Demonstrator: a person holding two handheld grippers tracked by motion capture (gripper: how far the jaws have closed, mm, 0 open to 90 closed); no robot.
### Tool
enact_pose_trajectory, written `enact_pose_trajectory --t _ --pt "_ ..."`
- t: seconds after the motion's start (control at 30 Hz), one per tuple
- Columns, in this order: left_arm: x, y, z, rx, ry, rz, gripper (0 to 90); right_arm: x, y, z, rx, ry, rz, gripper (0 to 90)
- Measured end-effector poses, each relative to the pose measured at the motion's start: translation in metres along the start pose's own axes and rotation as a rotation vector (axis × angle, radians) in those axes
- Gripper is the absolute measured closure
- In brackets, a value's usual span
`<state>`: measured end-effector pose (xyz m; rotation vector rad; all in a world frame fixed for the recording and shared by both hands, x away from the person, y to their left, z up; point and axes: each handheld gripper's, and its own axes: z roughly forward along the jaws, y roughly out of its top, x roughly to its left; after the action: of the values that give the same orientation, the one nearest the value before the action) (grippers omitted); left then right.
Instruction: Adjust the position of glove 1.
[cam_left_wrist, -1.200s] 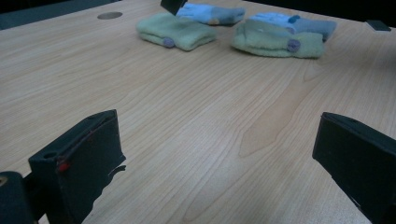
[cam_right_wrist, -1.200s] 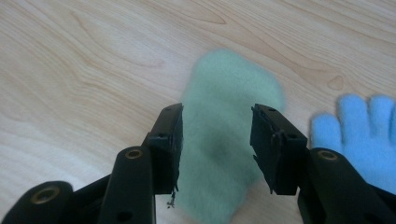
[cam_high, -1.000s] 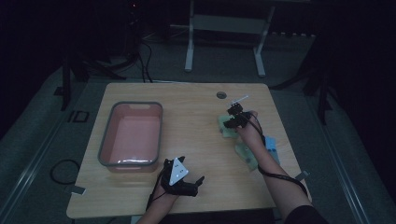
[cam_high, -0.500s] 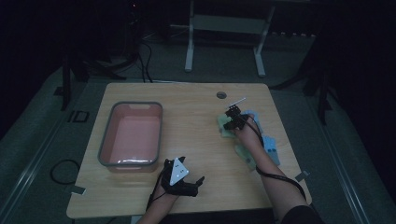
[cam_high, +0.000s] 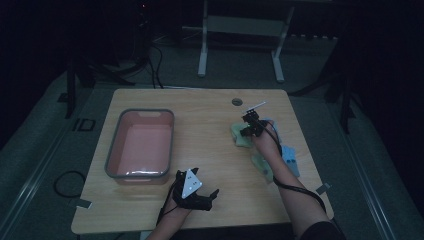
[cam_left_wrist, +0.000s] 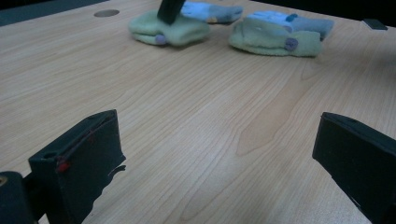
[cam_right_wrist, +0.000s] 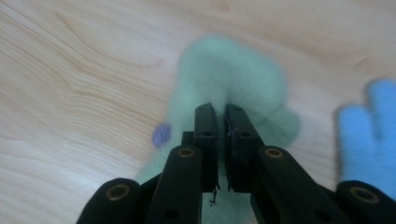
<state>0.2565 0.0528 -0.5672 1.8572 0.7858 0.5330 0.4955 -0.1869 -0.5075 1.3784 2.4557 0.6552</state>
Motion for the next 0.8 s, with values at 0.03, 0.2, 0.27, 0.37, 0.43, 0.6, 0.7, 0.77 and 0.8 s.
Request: enact_pose_trajectory --t 0.03,0.2,0.27,0.37,0.43,0.6,0.7,0.77,0.8 --pt "0.000 0.000 0.000 0.000 0.000 0.000 1.7 0.002 0.001 -0.006 -0.017 0.008 0.004 84.6" --pt "-0.001 0.000 0.000 0.002 0.002 0.013 1.7 0.010 0.002 -0.039 -0.093 0.028 -0.009 85.2" --pt "-0.001 0.000 0.000 0.004 0.001 0.013 1.7 0.015 0.000 -0.052 -0.119 0.032 -0.027 85.5" --pt "-0.001 0.000 0.000 0.003 0.002 0.009 1.7 0.020 -0.003 -0.065 -0.149 0.042 -0.035 85.5" --pt "-0.001 0.000 0.000 0.004 0.006 0.007 1.7 0.025 -0.008 -0.079 -0.177 0.056 -0.029 85.5" --pt "-0.001 0.000 0.001 0.007 0.010 0.010 1.7 0.047 -0.035 -0.107 -0.227 0.098 -0.023 85.5" --pt "-0.002 0.000 0.000 0.007 0.013 0.018 1.7 0.059 -0.049 -0.114 -0.244 0.127 -0.004 85.5" --pt "-0.002 0.000 0.000 0.007 0.015 0.018 1.7 0.070 -0.059 -0.118 -0.254 0.126 0.001 85.5" --pt "-0.002 0.000 0.000 0.007 0.015 0.018 1.7 0.074 -0.063 -0.119 -0.253 0.122 -0.005 85.6"
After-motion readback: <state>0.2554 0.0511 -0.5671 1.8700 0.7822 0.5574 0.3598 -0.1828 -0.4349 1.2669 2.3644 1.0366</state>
